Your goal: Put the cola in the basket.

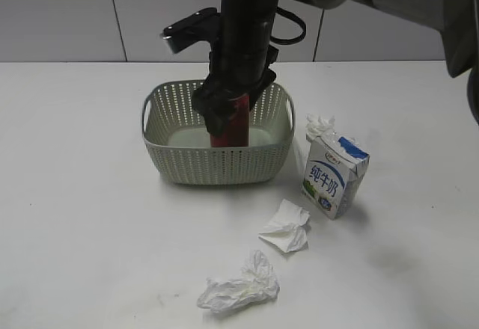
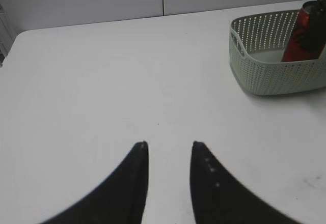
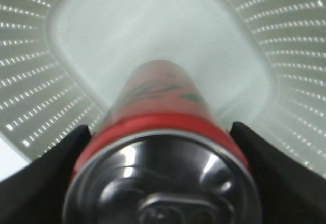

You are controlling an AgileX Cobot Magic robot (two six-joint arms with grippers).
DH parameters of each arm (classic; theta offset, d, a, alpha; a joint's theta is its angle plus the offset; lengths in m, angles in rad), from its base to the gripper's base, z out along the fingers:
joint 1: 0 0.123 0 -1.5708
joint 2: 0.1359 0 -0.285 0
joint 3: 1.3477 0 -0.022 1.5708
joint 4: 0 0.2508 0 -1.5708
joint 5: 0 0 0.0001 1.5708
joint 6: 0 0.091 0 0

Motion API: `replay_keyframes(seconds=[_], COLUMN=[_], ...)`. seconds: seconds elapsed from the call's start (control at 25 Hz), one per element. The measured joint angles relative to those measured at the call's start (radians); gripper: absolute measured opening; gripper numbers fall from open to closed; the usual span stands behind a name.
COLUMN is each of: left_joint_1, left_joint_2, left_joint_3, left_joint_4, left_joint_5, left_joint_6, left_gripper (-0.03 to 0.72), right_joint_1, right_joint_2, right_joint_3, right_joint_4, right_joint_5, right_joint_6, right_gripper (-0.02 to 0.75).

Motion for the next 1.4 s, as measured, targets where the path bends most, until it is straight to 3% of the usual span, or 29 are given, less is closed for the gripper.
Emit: replay_keyframes(seconds=[0.12,0.4,0.8,1.2,1.4], left_joint_1=[0.0,0.0,0.0,0.0,0.0], left_joint_2=[0.0,0.0,0.0,0.0,0.0], left_joint_3=[0.0,0.0,0.0,0.0,0.0], left_joint_4=[0.0,0.0,0.0,0.0,0.0], left_joint_5=[0.0,0.0,0.0,0.0,0.0], left_joint_6=[0.0,0.0,0.0,0.0,0.0], left_gripper=[0.229,0.229,0.229,0.229,0.229], right_joint_1=[0.0,-0.015,-0.188,-0.486,-0.573], right_joint_2=[0.0,-0.036,-0.114,-0.31,-0.466], right_joint_3=[-0.022,-0.105,-0.212,0.009,0.194], right_joint_4=[0.001,0.01,-0.031,-0.008,-0.014], right_joint_5=[0.005,0.008,0.01,0.01,0.01], right_joint_6=[0.033,0.164,0.332,0.344,0.29], right_gripper=[0.631,0.636,0.631,0.597,0.593])
